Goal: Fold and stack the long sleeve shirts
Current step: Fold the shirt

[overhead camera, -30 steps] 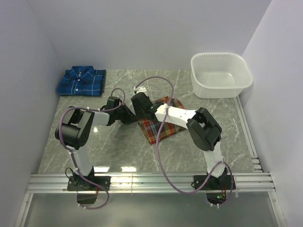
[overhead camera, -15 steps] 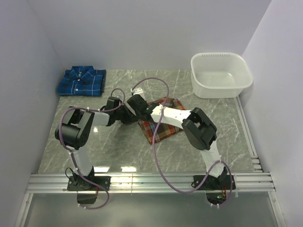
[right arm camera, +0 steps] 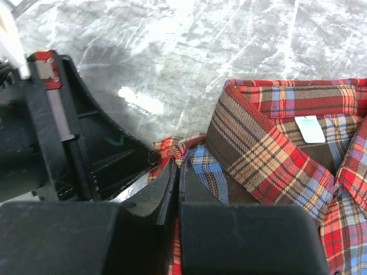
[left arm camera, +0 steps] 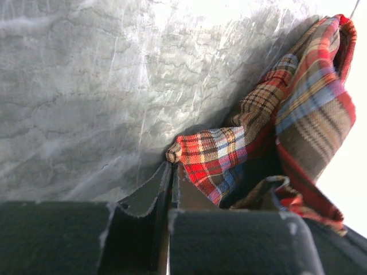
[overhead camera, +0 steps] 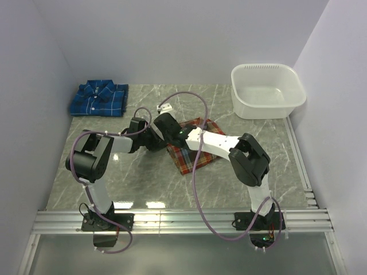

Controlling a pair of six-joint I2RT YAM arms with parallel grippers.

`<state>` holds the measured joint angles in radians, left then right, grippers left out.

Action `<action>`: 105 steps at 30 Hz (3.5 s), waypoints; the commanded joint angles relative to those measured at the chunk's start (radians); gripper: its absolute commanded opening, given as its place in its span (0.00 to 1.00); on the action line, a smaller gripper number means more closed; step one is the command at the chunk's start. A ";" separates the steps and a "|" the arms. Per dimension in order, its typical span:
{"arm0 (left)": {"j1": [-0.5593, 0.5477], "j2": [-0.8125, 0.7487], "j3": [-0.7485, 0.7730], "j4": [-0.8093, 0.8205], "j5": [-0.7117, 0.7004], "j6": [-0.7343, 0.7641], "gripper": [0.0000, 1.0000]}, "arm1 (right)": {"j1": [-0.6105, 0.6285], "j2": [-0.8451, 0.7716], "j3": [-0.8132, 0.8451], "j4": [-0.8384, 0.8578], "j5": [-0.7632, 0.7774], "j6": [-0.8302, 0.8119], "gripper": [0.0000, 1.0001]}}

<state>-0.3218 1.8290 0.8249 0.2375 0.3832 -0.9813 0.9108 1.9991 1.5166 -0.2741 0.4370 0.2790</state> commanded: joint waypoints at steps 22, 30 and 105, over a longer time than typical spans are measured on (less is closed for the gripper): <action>-0.008 -0.074 -0.047 -0.061 -0.092 0.013 0.09 | 0.030 -0.042 -0.048 0.098 -0.132 0.012 0.40; -0.006 -0.171 -0.084 -0.098 -0.145 0.007 0.34 | 0.004 -0.255 -0.157 0.121 -0.144 0.043 0.47; 0.115 -0.474 0.116 -0.540 -0.328 0.194 0.86 | -0.334 -0.480 -0.548 0.169 -0.508 0.252 0.67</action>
<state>-0.1982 1.3880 0.9661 -0.2253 0.0589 -0.8219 0.6498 1.5650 1.0126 0.0189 -0.1963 0.6674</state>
